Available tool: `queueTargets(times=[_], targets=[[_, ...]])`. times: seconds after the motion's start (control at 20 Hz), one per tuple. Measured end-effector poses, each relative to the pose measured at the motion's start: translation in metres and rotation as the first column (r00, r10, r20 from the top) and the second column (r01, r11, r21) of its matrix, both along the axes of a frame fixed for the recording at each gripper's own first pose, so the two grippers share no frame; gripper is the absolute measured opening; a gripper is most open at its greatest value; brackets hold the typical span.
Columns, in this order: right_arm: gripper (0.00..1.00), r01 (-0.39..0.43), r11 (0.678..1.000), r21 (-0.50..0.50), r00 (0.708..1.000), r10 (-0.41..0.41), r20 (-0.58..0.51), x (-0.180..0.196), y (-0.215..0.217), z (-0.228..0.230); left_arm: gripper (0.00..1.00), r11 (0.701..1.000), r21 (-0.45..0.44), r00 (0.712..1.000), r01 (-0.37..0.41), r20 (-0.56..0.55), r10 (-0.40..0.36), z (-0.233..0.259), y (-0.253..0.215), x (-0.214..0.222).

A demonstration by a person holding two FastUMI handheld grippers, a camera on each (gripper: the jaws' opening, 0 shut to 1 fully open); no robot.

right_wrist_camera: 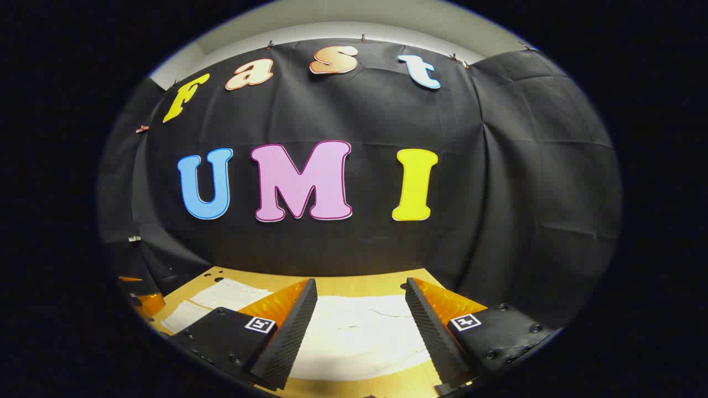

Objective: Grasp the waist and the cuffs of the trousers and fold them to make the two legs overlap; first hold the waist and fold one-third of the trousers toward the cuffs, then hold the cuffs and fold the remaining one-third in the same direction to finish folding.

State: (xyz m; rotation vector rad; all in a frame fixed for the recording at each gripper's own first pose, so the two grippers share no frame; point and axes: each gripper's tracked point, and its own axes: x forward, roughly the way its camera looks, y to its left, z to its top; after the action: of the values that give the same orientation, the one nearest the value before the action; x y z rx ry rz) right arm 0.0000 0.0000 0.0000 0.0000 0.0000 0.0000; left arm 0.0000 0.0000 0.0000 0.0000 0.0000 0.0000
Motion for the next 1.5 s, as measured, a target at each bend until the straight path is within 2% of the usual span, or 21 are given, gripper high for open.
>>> queueTargets(times=[0.15,0.55,0.7,0.85,1.0,1.2,1.35,1.45,1.5], targets=[[0.98,-0.009,1.000,0.009,1.000,0.010,-0.022,0.002,0.002,-0.012,0.97,1.000,-0.015,1.000,0.017,0.019,-0.017,0.010,-0.004,0.008],[0.98,-0.023,0.999,-0.049,1.000,0.023,-0.001,0.019,0.002,-0.021,0.97,0.999,-0.036,1.000,0.015,-0.004,-0.015,0.000,0.004,0.024],[0.97,-0.019,0.999,-0.049,1.000,0.019,-0.015,0.028,-0.001,-0.029,0.97,1.000,-0.010,1.000,-0.008,-0.001,0.008,-0.002,0.008,0.029],[0.97,-0.019,0.998,-0.064,1.000,0.018,-0.019,0.038,-0.005,-0.035,0.97,1.000,0.003,1.000,0.007,0.008,-0.007,-0.001,0.003,0.034],[0.97,-0.031,0.994,-0.101,0.999,0.027,-0.038,0.050,-0.011,-0.044,0.97,0.999,-0.041,1.000,0.026,0.001,-0.026,-0.005,-0.002,0.039],[0.97,-0.049,0.987,-0.150,0.995,0.036,-0.092,0.074,-0.036,-0.072,0.97,0.997,-0.080,1.000,-0.012,-0.022,0.010,-0.015,0.006,0.045],[0.97,-0.091,0.959,-0.269,0.988,0.053,-0.145,0.092,-0.060,-0.096,0.97,0.996,-0.083,0.998,-0.046,-0.046,0.042,-0.025,0.012,0.044],[0.97,-0.163,0.909,-0.383,0.976,0.093,-0.195,0.103,-0.078,-0.116,0.97,0.996,-0.065,0.996,-0.067,-0.066,0.063,-0.033,0.016,0.043],[0.97,-0.196,0.893,-0.405,0.967,0.109,-0.228,0.108,-0.082,-0.127,0.97,0.995,-0.066,0.994,-0.077,-0.081,0.072,-0.039,0.016,0.043]])
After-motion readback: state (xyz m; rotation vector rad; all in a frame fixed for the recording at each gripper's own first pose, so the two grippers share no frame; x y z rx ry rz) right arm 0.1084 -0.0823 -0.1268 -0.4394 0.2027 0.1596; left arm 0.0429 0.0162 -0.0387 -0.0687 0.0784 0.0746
